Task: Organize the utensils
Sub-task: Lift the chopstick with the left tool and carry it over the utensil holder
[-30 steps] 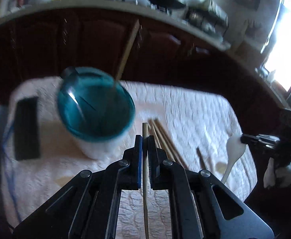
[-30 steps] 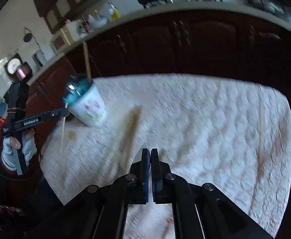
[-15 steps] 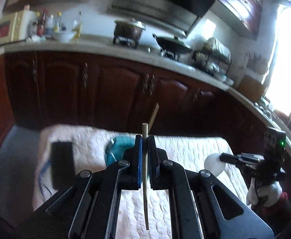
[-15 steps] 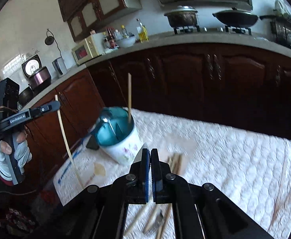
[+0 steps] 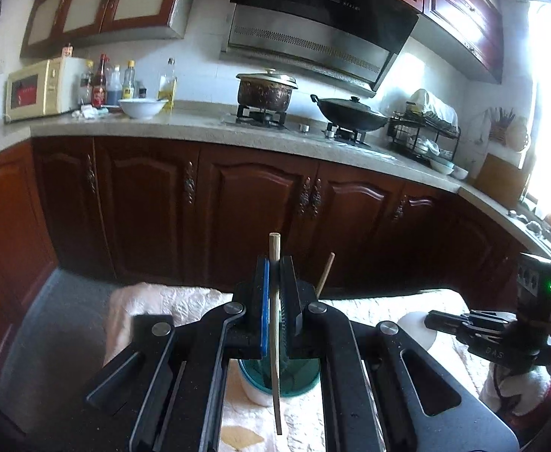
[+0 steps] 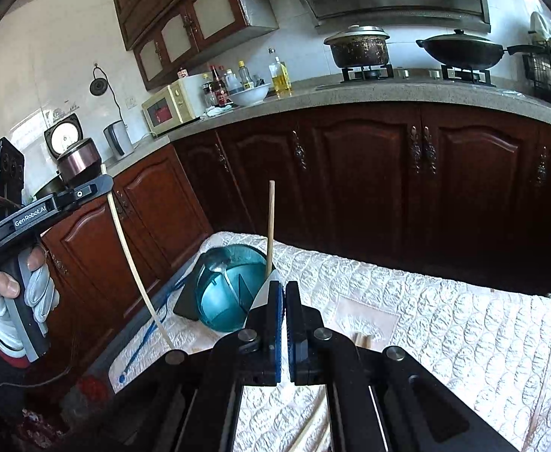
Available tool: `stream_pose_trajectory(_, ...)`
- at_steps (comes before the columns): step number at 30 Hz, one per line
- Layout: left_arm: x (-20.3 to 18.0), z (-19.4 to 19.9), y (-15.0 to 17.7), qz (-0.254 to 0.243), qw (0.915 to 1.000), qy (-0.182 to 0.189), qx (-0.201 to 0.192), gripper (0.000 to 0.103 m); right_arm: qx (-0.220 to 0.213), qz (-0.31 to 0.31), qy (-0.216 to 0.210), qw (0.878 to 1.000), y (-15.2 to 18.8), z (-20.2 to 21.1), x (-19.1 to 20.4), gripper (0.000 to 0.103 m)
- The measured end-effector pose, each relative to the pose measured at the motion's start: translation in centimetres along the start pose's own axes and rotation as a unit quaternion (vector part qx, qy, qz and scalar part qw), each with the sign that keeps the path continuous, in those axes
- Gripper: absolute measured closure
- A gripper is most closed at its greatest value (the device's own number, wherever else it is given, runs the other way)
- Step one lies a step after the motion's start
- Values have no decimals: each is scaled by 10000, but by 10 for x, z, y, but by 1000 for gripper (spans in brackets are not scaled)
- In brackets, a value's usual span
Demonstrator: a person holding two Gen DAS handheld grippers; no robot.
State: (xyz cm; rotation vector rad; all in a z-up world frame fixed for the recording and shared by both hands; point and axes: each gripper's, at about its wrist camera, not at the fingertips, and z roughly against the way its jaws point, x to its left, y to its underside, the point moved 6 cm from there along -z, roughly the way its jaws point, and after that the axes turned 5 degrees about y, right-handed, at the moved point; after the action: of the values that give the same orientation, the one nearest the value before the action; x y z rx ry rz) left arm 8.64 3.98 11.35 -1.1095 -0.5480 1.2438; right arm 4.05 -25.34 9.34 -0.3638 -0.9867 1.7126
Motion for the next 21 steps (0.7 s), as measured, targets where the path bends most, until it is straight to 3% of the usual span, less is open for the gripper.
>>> stream_pose_trajectory(9, -2, -13, -18, -200, 9996, -179, -106, 99, -124, -54, 107, 9999, -14, -7, -1, 102)
stream_pose_trajectory(16, -2, -25, -40, -319, 9977, -422, -421, 99, -243, -33, 265, 9993, -31, -18, 7, 101)
stream_pose_trajectory(21, -6, -44, -35, -430, 9962, -557, -507, 99, -302, 151, 470, 9983, -36, -34, 20, 101)
